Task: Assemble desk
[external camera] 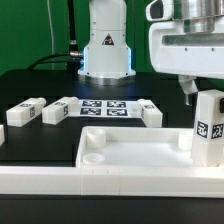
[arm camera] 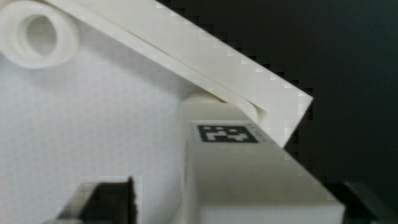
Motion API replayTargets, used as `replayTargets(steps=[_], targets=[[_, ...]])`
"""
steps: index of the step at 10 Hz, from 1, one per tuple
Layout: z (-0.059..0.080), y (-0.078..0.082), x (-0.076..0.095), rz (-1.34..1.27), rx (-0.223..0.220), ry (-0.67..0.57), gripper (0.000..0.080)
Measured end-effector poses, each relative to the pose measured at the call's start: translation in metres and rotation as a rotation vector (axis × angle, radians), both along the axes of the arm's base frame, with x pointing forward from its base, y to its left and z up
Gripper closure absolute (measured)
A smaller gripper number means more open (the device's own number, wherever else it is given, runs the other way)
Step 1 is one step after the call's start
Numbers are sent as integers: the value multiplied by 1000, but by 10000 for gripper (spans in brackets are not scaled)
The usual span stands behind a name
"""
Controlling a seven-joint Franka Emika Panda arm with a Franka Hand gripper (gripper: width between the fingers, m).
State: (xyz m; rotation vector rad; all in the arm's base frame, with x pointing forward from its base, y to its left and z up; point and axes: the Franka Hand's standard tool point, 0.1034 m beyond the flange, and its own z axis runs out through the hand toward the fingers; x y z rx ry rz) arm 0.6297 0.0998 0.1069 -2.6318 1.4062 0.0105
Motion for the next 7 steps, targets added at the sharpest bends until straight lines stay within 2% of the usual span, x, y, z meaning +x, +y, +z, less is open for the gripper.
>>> replayTargets(steps=[1, 2, 7], targets=[[0, -1, 0, 123, -9, -17, 265], [0, 0, 0, 222, -18, -24, 172], [1, 2, 2, 669, -61, -48, 151]])
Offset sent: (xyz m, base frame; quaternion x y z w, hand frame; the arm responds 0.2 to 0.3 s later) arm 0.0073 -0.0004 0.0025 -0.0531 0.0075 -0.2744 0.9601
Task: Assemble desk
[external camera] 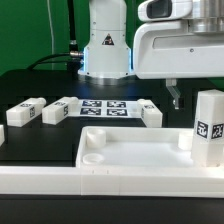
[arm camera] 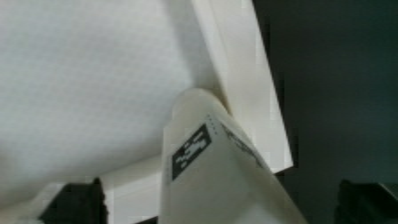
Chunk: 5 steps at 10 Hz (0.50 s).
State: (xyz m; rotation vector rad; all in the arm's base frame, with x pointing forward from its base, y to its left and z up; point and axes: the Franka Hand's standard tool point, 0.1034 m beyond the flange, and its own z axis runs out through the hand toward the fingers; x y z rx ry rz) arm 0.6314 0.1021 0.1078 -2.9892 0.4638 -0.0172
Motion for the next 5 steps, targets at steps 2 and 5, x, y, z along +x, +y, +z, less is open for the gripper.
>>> replayTargets(steps=[2, 5], targets=[[1, 1, 2, 186, -37, 2, 151], [1, 6, 2, 380, -58, -20, 151]])
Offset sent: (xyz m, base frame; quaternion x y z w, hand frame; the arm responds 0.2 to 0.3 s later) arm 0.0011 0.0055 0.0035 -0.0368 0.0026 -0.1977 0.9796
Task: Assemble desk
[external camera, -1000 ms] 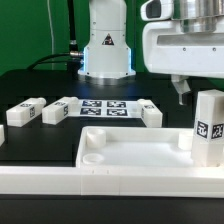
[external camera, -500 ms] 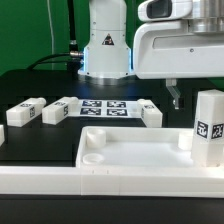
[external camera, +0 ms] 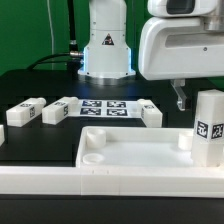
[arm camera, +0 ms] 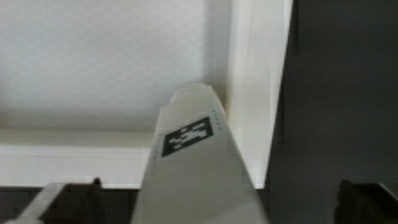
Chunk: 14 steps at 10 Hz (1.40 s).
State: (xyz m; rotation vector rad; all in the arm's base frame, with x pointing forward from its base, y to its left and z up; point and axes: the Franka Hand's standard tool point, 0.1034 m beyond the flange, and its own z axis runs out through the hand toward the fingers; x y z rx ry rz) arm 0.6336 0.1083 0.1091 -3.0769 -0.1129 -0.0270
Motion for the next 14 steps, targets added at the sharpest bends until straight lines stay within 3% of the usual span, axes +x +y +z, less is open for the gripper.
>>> replayTargets(steps=[3, 5, 6, 7, 11, 14], targets=[[0, 0, 0, 205, -6, -11, 151], [-1, -2, -1, 221, -6, -9, 377], [-2, -2, -1, 222, -6, -9, 377], [-2, -5, 0, 219, -8, -9, 509], [-2, -5, 0, 193, -5, -7, 509], [-2, -7, 0, -154, 25, 5, 509]])
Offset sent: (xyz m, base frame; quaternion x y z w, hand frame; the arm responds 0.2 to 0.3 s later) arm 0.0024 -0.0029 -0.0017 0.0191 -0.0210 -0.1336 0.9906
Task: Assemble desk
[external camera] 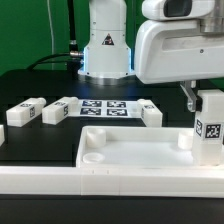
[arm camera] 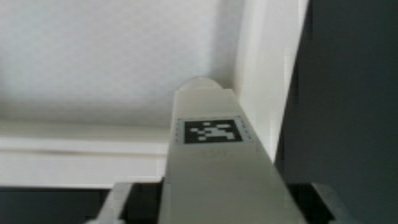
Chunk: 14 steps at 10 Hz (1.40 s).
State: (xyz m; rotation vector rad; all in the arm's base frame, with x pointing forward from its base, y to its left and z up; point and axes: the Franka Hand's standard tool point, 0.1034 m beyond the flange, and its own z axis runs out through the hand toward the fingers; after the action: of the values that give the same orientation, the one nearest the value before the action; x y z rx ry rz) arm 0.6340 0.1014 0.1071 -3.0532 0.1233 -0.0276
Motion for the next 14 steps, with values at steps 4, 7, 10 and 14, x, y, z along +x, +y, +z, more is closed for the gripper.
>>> replayTargets(steps=[4, 7, 10, 14], targets=[[0, 0, 0, -383, 20, 34, 509], [0, 1, -1, -682, 41, 73, 509], [0, 3, -1, -870, 52, 95, 509], [-1, 4, -1, -883, 55, 98, 286]])
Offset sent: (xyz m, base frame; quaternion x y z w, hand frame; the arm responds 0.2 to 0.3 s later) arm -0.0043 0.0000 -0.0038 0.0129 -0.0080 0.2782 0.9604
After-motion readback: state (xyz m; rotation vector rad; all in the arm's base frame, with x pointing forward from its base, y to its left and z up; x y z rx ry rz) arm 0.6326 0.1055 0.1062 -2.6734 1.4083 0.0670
